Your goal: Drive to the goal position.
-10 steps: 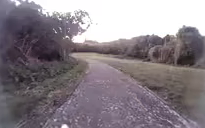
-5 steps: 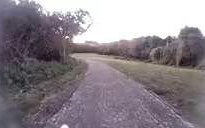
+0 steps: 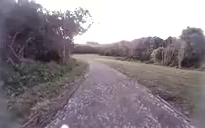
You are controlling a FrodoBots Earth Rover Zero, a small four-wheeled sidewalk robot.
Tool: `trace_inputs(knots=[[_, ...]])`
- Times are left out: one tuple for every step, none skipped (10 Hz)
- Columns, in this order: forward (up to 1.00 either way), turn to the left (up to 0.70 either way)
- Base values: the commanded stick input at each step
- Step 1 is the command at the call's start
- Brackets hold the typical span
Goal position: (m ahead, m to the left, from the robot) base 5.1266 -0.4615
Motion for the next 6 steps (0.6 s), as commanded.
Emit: trace_inputs(knots=[[0.50, 0.00], [0.50, 0.00], [0.50, 0.00], [0.50, 0.00], [0.50, 0.00], [0.50, 0.00]])
